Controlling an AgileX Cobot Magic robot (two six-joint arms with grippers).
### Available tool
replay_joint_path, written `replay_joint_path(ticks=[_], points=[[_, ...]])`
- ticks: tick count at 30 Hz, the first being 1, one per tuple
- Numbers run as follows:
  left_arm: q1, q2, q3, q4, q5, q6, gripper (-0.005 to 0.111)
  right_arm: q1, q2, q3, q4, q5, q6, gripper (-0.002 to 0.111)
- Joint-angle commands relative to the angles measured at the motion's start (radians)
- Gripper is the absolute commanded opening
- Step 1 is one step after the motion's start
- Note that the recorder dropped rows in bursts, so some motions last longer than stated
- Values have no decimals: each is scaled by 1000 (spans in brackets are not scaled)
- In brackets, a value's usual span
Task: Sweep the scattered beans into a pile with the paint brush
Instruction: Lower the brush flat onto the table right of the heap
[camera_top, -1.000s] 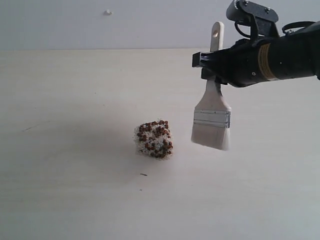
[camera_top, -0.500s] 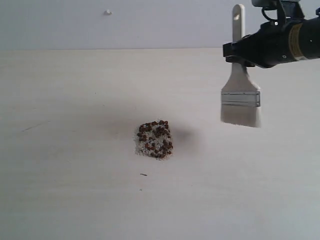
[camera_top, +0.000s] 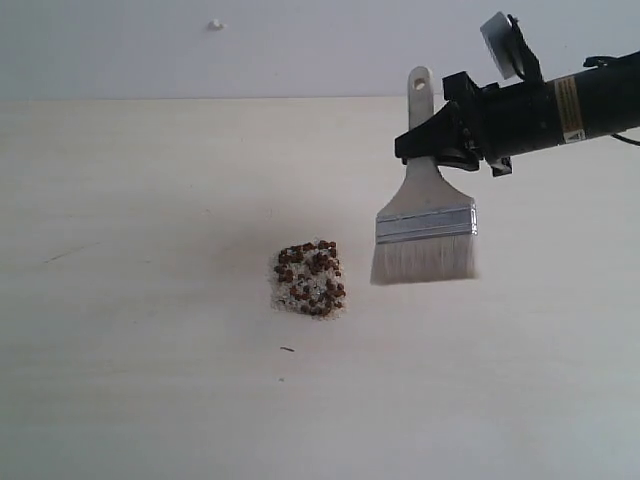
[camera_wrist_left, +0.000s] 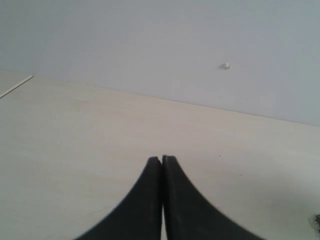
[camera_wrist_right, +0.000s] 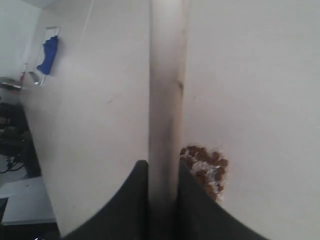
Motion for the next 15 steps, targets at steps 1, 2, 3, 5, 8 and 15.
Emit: replay_joint_path(ticks=[1,2,3,5,8,15], points=[[0,-5,2,-5,-2,-5,0,-6,-4,36,8,-82,12,0],[0,-5,2,-5,-2,-5,0,-6,-4,52,8,-77,12,0],[0,-5,2,-5,-2,-5,0,-6,-4,63,8,-72,12,0],[0,-5,2,-5,-2,-5,0,-6,-4,97,8,-61,10,0],[0,-5,2,-5,-2,-5,0,-6,-4,142,8,-59,-10,0],[0,-5,2,-5,-2,-5,0,-6,-4,238,8,6,-66,0]])
